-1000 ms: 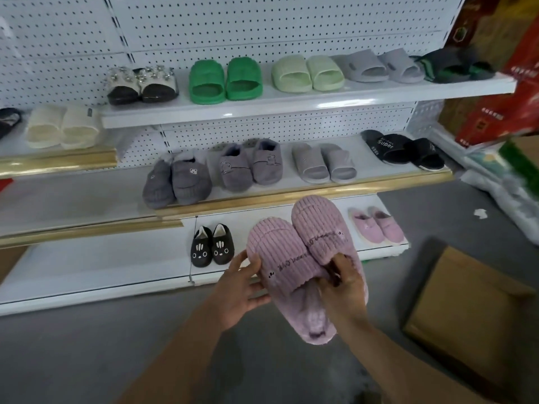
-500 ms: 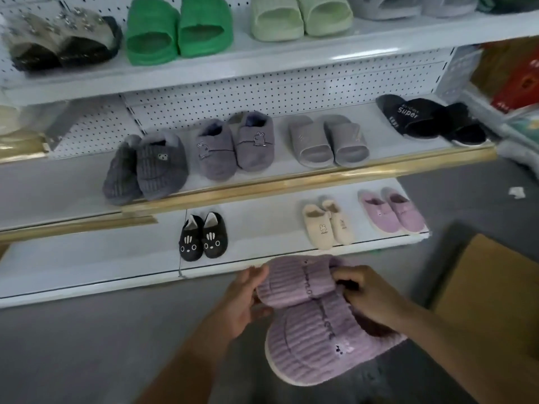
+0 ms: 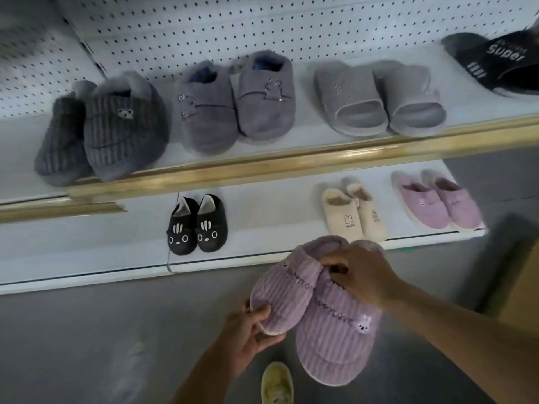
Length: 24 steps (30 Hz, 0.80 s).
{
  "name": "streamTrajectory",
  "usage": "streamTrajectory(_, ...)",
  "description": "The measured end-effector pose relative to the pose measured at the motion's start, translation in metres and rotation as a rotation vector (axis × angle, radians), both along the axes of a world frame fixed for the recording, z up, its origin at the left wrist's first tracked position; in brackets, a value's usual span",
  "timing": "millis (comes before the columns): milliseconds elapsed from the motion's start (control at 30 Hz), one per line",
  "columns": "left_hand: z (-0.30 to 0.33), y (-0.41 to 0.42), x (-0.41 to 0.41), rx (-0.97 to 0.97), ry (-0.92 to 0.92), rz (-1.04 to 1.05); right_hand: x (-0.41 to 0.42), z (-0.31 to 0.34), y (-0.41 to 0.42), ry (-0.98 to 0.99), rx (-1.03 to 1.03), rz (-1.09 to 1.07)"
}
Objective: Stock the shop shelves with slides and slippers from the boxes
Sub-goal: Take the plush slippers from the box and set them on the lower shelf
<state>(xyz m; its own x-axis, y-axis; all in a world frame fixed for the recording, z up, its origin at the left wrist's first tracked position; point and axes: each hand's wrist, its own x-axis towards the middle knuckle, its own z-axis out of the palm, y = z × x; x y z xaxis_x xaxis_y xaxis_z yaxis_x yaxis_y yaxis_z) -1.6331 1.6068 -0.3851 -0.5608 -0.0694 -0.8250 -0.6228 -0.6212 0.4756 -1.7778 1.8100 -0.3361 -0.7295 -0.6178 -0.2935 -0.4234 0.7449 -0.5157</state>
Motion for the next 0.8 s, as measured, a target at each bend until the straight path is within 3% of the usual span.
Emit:
streamTrajectory(267,-0.095,-0.031,-0.041,0.051,0.039,0.148,-0.061,-0.091,-0.065,-0.432,-0.231,-0.075)
streamTrajectory(333,-0.118,-0.038,-0.054,0.042,0.032,0.180,-0.072,-0.116,-0.077,-0.395,-0.134,0.017)
streamTrajectory(533,-0.176,-0.054,-0.089,-0.092,-0.108,0.195,-0.106,-0.187,-0.097,-0.146,0.008,-0.118)
streamTrajectory(800,-0.230,-0.090,-0.116,-0.065,0.018,0.264,-0.160,-0.244,-0.133,-0.011,0.094,-0.144)
